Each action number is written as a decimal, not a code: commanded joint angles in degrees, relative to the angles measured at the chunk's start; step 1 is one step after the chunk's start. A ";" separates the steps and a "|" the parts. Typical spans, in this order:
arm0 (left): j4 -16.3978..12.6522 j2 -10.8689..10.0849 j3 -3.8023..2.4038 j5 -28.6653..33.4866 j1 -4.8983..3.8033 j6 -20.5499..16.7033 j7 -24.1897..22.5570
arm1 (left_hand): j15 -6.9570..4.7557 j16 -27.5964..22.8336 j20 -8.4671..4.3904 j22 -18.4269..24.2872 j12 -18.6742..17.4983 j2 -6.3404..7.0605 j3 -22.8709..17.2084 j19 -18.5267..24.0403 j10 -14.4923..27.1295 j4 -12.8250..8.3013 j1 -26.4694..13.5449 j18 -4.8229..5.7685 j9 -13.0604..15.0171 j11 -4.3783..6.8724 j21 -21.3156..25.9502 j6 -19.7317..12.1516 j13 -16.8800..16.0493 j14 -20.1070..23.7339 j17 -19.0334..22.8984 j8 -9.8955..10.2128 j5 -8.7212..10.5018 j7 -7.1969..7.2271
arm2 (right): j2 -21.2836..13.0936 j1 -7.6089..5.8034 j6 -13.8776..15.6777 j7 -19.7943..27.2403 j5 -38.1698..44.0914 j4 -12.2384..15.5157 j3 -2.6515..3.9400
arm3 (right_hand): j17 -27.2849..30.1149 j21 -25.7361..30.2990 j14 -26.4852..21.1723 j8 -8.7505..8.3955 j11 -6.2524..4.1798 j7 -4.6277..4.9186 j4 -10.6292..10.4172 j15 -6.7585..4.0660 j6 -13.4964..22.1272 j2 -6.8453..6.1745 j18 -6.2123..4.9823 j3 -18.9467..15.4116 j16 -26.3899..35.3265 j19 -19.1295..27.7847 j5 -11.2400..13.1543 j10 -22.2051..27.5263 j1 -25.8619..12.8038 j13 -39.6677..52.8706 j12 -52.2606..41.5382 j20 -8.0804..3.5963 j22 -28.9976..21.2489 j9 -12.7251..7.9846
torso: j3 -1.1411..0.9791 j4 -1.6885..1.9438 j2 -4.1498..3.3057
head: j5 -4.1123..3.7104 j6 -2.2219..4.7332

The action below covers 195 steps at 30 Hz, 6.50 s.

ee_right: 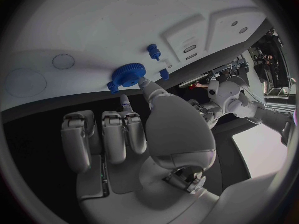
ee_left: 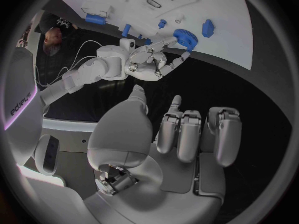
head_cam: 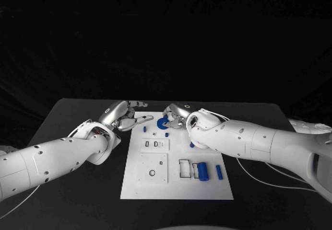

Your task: Assemble the parts on the task board

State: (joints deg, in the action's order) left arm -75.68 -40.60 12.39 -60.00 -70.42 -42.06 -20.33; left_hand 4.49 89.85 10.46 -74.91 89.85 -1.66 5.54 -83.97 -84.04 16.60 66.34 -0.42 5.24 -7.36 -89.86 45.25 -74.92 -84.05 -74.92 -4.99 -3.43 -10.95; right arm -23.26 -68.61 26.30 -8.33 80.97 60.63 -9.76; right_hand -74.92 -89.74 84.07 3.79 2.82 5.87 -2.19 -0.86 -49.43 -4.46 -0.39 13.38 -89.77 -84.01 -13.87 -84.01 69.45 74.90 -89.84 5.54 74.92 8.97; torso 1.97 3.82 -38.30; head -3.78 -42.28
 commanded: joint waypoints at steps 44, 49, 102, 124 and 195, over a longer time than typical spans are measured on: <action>2.05 1.09 -0.01 -0.26 0.86 0.21 -0.99 | 0.27 0.15 0.41 -15.09 0.15 -0.65 0.51 -6.03 -5.96 0.03 0.28 0.42 0.02 -0.04 -0.14 0.47 -15.08 -5.95 -15.08 0.43 0.13 -0.12 | -29.35 -2.80 -2.96 1.27 -2.74 19.06 -1.06 | -15.08 -0.26 5.93 0.22 -2.70 -2.01 0.74 -2.33 0.59 1.64 0.39 -0.17 -0.23 -5.99 2.34 -5.99 1.37 15.10 -0.16 -2.16 15.08 -0.38 | -0.42 -0.86 0.96 | -2.88 -0.66; 1.96 0.90 -0.01 -0.29 0.90 0.21 -0.94 | 0.27 0.15 0.41 -15.09 0.15 -0.65 0.51 -6.03 -5.96 0.03 0.28 0.42 0.02 -0.04 -0.14 0.47 -15.08 -5.95 -15.08 0.43 0.13 -0.12 | -28.33 -1.70 -3.74 1.09 -2.28 17.07 -1.06 | -15.08 -0.26 5.93 0.22 -2.74 -1.98 0.54 -2.41 0.50 1.27 0.39 -0.71 -0.23 -5.99 2.95 -5.99 1.03 15.10 -0.16 -2.26 15.08 -0.32 | -0.40 -0.85 0.92 | -2.97 -0.68; 1.79 0.39 -0.02 -1.82 0.92 0.11 -0.60 | 0.25 0.15 0.49 -15.09 0.15 -1.04 0.67 -6.03 -5.96 -0.01 0.77 0.42 0.00 -0.02 -0.14 0.64 -15.08 -5.95 -15.08 0.51 0.06 -0.09 | -22.53 0.16 -6.83 -5.00 0.10 11.01 -1.01 | -15.08 -0.26 5.93 0.61 -2.45 -1.60 0.99 -2.35 -1.08 3.31 0.39 -0.10 -0.23 -5.99 2.86 -5.99 3.00 15.10 -0.16 -2.32 15.08 -0.02 | -0.36 -0.84 0.97 | -2.43 -0.61; 1.76 0.26 -0.02 -1.87 0.91 0.14 -0.58 | 0.23 0.15 0.53 -15.09 0.15 -1.36 0.72 -6.03 -5.96 0.00 1.10 0.42 0.00 0.00 -0.14 0.75 -15.08 -5.95 -15.08 0.55 -0.02 -0.07 | -21.89 0.24 -6.37 -5.06 0.06 10.64 -1.01 | -15.08 -0.26 5.93 1.94 -2.29 -1.84 0.38 -2.24 -5.72 5.04 0.39 0.48 -0.23 -5.99 2.30 -5.99 3.09 15.10 -0.16 -2.24 15.08 0.55 | -0.36 -0.88 0.97 | -2.23 -0.88; 2.66 1.25 -0.01 -2.48 1.13 0.24 -0.74 | 0.22 0.15 0.57 -15.09 0.15 -1.61 0.88 -6.03 -5.96 0.02 1.35 0.42 -0.04 0.01 -0.14 0.78 -15.08 -5.95 -15.08 0.65 -0.12 -0.07 | -12.06 -0.33 -9.20 -12.97 4.75 26.74 -0.61 | -15.08 -0.26 5.93 2.03 0.50 1.20 1.64 -0.22 -12.76 5.65 0.39 0.49 -0.23 -5.99 3.13 -5.99 5.45 15.10 -0.16 -0.64 15.08 0.29 | -0.34 -0.93 0.91 | -0.31 -3.11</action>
State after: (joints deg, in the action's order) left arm -72.85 -39.45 12.41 -62.17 -69.27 -42.04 -20.58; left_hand 4.49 89.85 10.46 -74.91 89.85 -2.78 6.23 -83.98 -84.04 16.66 67.46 -0.42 5.23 -7.36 -89.86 45.65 -74.90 -84.05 -74.94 -4.54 -3.43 -10.94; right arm -35.56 -69.08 18.22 -19.24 82.49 87.60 -10.39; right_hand -74.94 -89.74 84.00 5.87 3.05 7.58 -0.71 -1.60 -61.43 1.02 -0.38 13.91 -89.77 -84.06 -10.95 -84.00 74.51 74.90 -89.84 4.47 74.91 9.24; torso 1.64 2.91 -37.34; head -4.07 -45.33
